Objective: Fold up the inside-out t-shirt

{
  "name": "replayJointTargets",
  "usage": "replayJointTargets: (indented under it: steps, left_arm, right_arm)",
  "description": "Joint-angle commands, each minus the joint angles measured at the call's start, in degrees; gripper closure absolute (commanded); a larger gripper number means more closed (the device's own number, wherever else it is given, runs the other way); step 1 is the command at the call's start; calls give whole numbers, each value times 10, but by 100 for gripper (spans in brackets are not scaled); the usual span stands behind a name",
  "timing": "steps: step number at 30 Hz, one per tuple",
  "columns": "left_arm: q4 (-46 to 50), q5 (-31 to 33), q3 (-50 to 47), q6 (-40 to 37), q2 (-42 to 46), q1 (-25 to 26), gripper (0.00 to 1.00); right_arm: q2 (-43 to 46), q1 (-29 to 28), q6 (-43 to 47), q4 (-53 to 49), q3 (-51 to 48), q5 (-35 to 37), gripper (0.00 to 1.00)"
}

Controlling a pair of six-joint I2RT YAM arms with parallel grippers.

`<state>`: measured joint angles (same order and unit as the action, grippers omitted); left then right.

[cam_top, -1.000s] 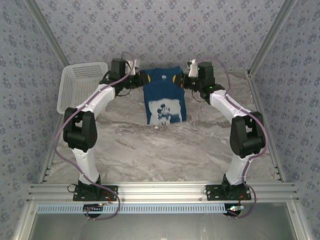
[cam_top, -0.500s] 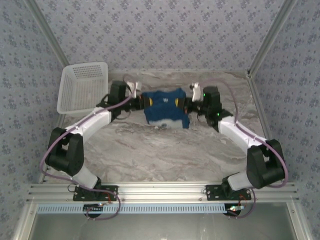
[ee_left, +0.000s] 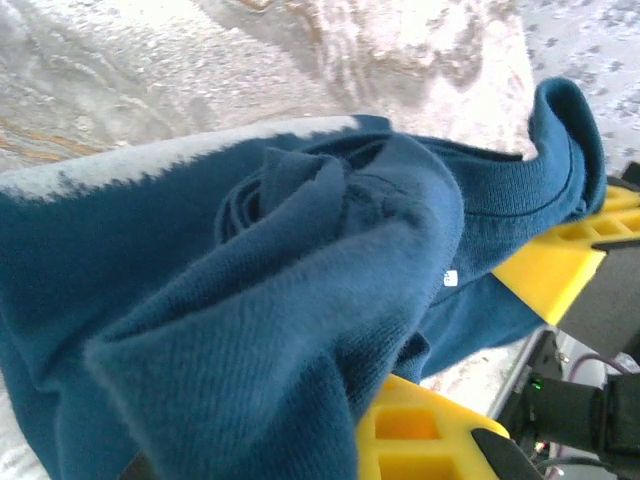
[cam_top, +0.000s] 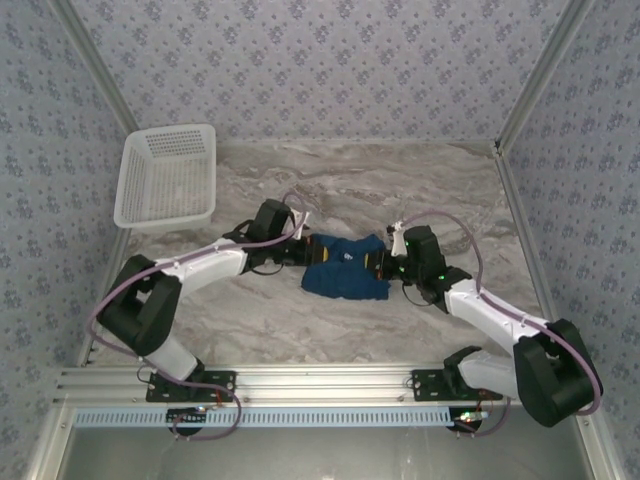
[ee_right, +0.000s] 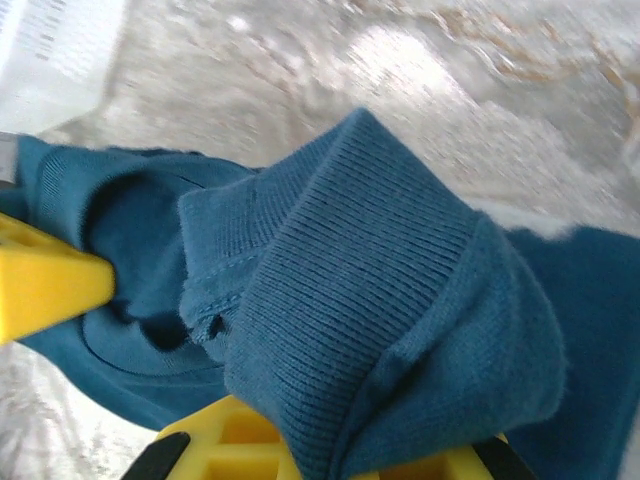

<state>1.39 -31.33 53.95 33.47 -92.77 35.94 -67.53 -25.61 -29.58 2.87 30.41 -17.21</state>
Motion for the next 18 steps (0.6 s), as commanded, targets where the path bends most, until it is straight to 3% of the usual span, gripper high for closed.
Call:
replayJointTargets:
  steps: [1,6,11,18]
  left_arm:
    - [16,6,37,-25,-42,-12,100]
    - [5,10,68,-25,-125,-43,98]
    - [8,9,103,-19,-190,-63,79]
    - [47,29,97,-34,-151,-95,52]
  right_arm:
    - [-25,10,-1,-58,39,47,100]
    - [-118,44,18,-56,74,59,99]
    - [-233,73,40,-90,137,42,85]
    - [-159,96,96,-207,183,57,63]
